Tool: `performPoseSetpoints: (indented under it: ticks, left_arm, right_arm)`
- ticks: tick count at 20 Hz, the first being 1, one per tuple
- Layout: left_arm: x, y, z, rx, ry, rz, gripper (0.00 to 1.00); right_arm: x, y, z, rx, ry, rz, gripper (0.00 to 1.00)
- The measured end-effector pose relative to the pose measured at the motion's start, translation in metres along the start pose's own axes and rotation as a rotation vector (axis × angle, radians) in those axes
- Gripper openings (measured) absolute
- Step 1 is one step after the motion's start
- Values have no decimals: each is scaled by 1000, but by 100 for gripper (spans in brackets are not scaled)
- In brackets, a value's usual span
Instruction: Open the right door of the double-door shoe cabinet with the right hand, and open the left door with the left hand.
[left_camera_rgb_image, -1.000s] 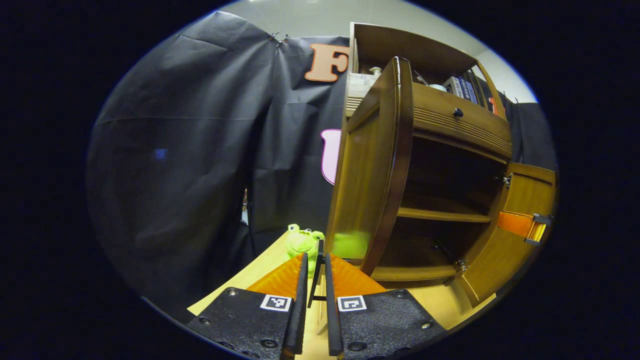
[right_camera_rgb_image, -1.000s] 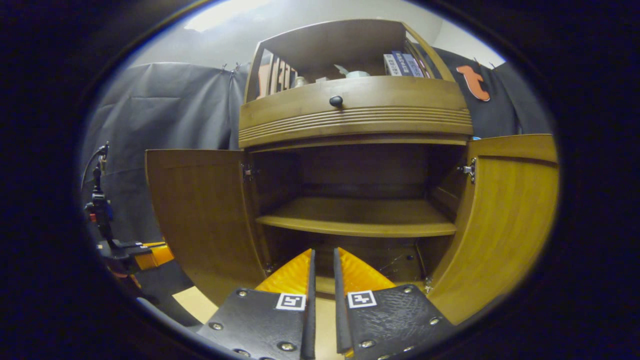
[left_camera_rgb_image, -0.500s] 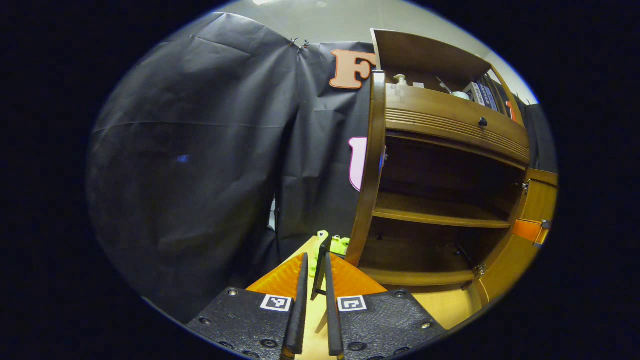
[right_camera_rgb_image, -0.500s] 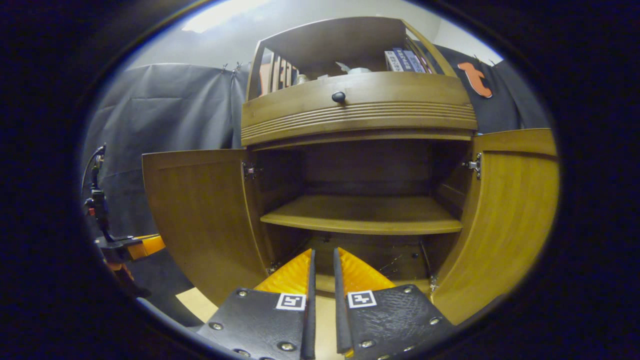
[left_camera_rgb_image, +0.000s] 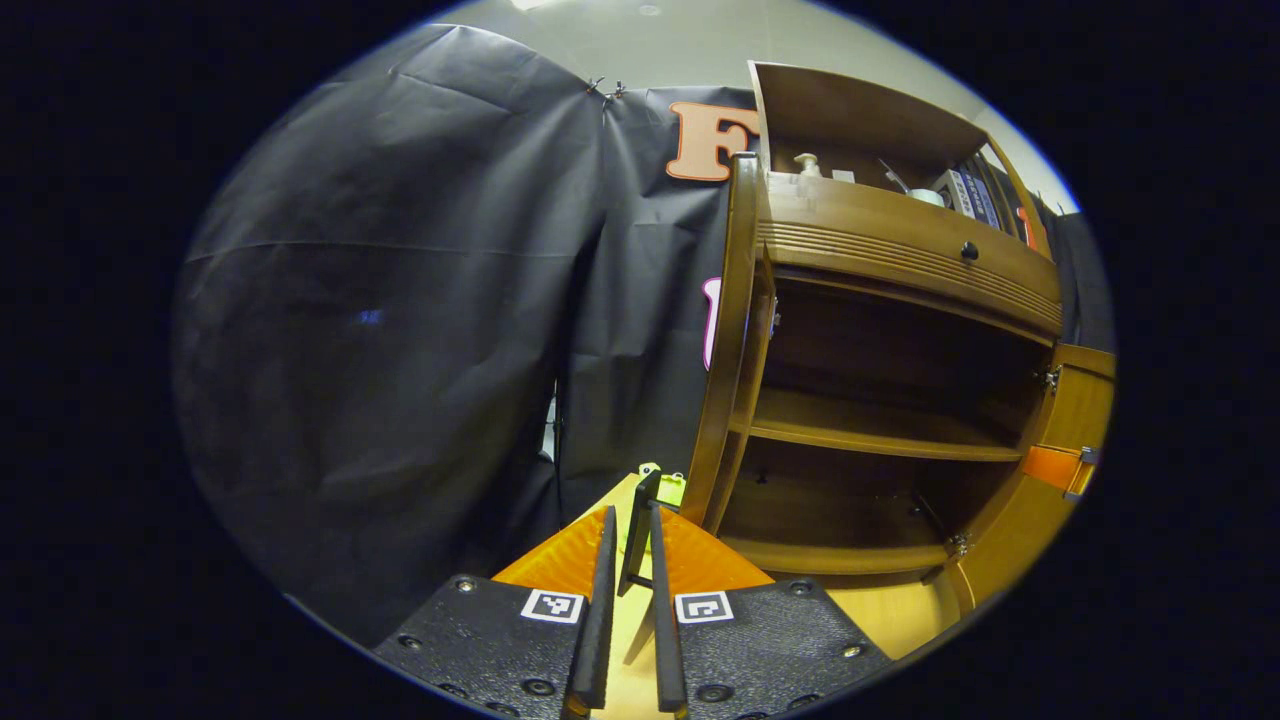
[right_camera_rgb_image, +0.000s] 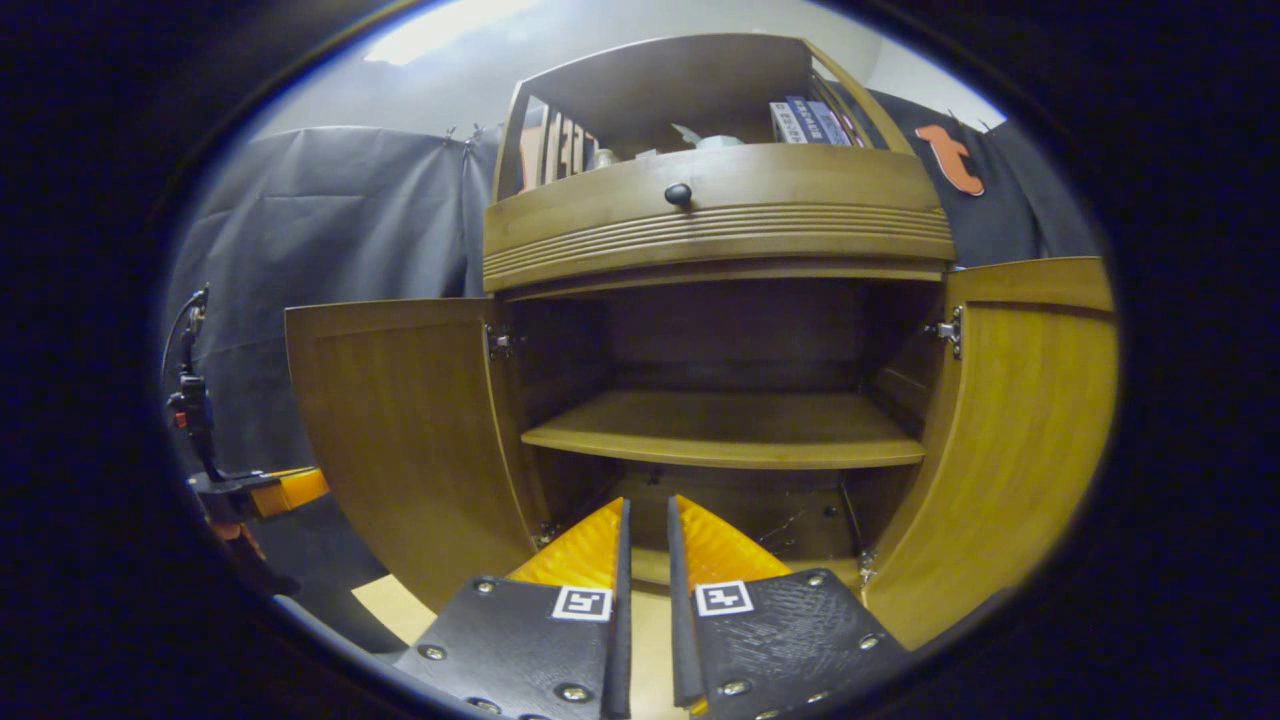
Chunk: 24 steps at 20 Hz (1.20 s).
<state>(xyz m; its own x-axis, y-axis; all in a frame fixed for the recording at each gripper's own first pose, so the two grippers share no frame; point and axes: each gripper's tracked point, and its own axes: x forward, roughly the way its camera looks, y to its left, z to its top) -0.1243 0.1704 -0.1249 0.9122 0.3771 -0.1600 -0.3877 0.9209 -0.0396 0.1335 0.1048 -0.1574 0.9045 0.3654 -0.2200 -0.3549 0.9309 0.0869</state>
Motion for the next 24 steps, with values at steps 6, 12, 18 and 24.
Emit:
performPoseSetpoints:
  ticks: [6,12,18,24]
  left_arm:
    - [0,3,1,-17,-4,4,20]
    - [6,7,0,2,9,45,28]
    - [7,24,2,-2,6,109,41]
    - [11,49,7,-22,-5,202,84]
  right_arm:
    - [-1,4,0,11,3,20,29]
    - [1,7,2,-3,-10,48,81]
    - [2,7,1,12,-9,48,89]
    - [2,8,-2,14,3,59,86]
